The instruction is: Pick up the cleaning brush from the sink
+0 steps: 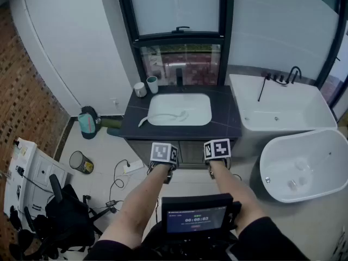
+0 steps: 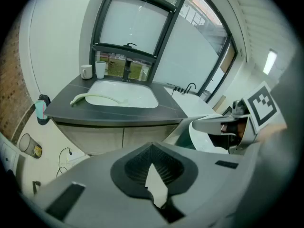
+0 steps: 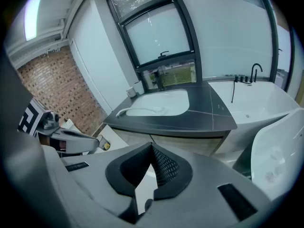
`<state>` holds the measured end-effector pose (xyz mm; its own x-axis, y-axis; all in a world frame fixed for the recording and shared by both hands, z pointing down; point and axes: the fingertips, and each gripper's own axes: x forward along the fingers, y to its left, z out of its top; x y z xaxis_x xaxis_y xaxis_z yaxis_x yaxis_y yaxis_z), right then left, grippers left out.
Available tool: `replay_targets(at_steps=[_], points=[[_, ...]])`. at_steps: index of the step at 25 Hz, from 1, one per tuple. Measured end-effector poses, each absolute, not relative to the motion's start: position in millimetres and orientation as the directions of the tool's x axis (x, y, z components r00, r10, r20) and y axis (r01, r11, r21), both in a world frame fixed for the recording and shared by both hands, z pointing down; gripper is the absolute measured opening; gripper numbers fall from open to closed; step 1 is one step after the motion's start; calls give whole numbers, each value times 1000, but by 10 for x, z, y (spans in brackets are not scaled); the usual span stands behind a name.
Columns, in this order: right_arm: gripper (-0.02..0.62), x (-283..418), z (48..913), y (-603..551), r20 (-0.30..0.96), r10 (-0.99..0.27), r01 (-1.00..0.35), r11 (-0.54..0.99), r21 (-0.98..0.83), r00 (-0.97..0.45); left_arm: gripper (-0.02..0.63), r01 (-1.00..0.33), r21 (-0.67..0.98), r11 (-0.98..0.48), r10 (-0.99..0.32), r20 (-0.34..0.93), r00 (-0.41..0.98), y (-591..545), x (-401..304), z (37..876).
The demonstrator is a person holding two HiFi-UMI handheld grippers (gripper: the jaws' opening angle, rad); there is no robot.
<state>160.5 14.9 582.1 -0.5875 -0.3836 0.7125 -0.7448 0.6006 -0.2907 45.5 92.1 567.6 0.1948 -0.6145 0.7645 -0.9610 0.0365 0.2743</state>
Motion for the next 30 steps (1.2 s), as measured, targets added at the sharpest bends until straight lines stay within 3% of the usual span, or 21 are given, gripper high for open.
replay_targets(at_steps=[8,18,30], points=[[-26,1327,5581,-394,679,-431,-759,581,-294,-594,0,-954,297,-32,-696,679,235,423,-101,5229],[-26,-378,5450,-1130,656,-493,-795,530,-296,-572,2,-896,234,-378,-607,668,431,-482,-1705,5019],[-26,-1210,5553,-2777,686,-461,-802,505,-319,-562,6,-867,256,-428,-539,698,472,-2238,-2584,5014]])
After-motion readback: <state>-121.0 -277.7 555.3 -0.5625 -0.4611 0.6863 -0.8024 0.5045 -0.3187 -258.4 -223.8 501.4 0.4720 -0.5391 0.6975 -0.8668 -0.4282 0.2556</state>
